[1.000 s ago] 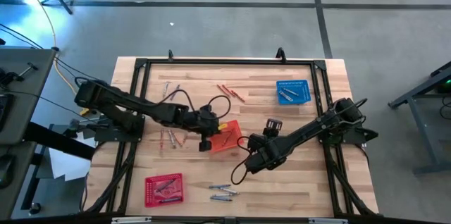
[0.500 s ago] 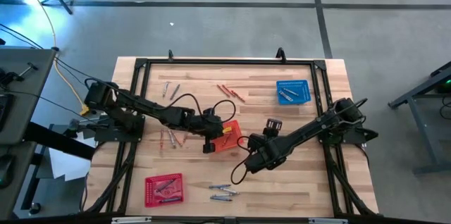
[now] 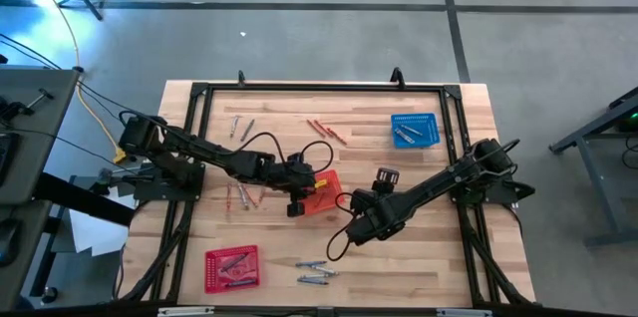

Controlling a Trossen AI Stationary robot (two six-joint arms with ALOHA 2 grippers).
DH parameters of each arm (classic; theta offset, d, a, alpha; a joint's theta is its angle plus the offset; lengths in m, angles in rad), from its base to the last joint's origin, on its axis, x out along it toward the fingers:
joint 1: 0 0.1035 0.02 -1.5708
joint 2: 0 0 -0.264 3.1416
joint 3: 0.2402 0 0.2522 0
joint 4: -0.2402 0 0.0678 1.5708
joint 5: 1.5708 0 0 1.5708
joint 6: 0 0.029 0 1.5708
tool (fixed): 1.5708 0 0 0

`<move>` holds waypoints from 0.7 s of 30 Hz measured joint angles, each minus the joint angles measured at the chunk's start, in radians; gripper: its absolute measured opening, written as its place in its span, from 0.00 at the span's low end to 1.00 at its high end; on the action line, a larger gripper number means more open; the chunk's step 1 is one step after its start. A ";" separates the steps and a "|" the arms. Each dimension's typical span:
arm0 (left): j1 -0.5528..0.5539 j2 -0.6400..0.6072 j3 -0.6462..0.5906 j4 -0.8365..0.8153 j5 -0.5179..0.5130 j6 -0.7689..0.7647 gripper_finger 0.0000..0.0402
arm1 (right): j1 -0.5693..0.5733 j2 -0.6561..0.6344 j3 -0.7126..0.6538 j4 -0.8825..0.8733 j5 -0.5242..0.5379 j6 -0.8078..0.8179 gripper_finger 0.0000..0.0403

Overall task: Sort crayons
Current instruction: Put the orange crayon into the orange bin

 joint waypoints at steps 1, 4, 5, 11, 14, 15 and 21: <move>0.000 0.000 0.001 -0.002 0.000 -0.005 0.24 | 0.000 0.000 0.000 0.000 0.000 0.000 0.40; 0.006 -0.009 0.040 -0.087 0.012 0.006 0.26 | 0.000 0.000 0.000 0.000 -0.002 0.000 0.40; 0.009 -0.016 0.063 -0.127 0.016 0.025 0.26 | 0.000 0.000 0.000 0.000 -0.005 0.000 0.40; 0.064 -0.051 0.203 -0.365 -0.119 0.221 0.24 | 0.000 0.000 0.000 -0.001 -0.008 0.000 0.40; 0.142 -0.045 0.225 -0.405 -0.147 0.295 0.24 | 0.000 0.000 0.000 0.000 -0.008 0.000 0.40; 0.175 -0.037 0.225 -0.415 -0.127 0.307 0.24 | 0.000 0.000 0.000 0.000 -0.008 0.000 0.40; 0.365 0.035 0.224 -0.435 -0.005 0.321 0.24 | 0.000 0.000 0.000 0.000 -0.013 -0.014 0.40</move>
